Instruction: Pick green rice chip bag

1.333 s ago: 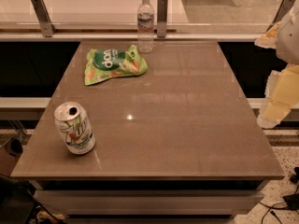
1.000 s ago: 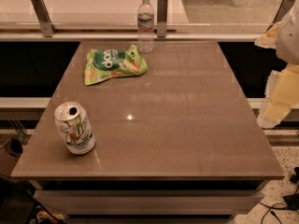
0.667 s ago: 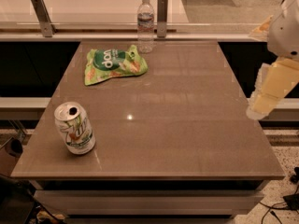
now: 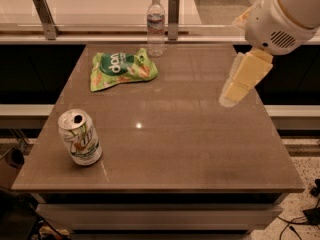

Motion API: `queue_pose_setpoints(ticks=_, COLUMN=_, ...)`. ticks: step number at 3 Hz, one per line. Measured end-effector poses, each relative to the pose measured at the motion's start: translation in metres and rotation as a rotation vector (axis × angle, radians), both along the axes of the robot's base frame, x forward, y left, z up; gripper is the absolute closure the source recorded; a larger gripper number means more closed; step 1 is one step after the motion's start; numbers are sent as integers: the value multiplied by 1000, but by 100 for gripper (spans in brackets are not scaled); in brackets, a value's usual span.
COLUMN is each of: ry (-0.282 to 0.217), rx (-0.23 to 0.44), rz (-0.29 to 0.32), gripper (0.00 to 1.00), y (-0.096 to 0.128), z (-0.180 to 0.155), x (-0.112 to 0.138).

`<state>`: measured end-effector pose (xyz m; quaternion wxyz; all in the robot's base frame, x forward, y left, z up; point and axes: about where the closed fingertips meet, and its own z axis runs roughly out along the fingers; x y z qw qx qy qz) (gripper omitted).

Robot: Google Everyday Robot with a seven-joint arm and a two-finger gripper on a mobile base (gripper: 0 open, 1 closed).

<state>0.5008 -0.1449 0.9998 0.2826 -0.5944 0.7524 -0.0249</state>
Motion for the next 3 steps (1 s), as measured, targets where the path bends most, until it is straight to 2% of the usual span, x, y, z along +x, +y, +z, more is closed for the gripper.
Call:
queue_pose_setpoints(ticks=1, ry=-9, rx=61, rz=2, gripper=0, y=33, z=-11, x=26)
queue_pose_setpoints(ticks=2, ry=-38, rx=90, rz=-14, gripper=0, y=61, z=-23, x=49)
queue_pose_setpoints(ticks=3, ry=-53, rx=158, rz=-27, gripper=0, y=86, z=-42, x=81)
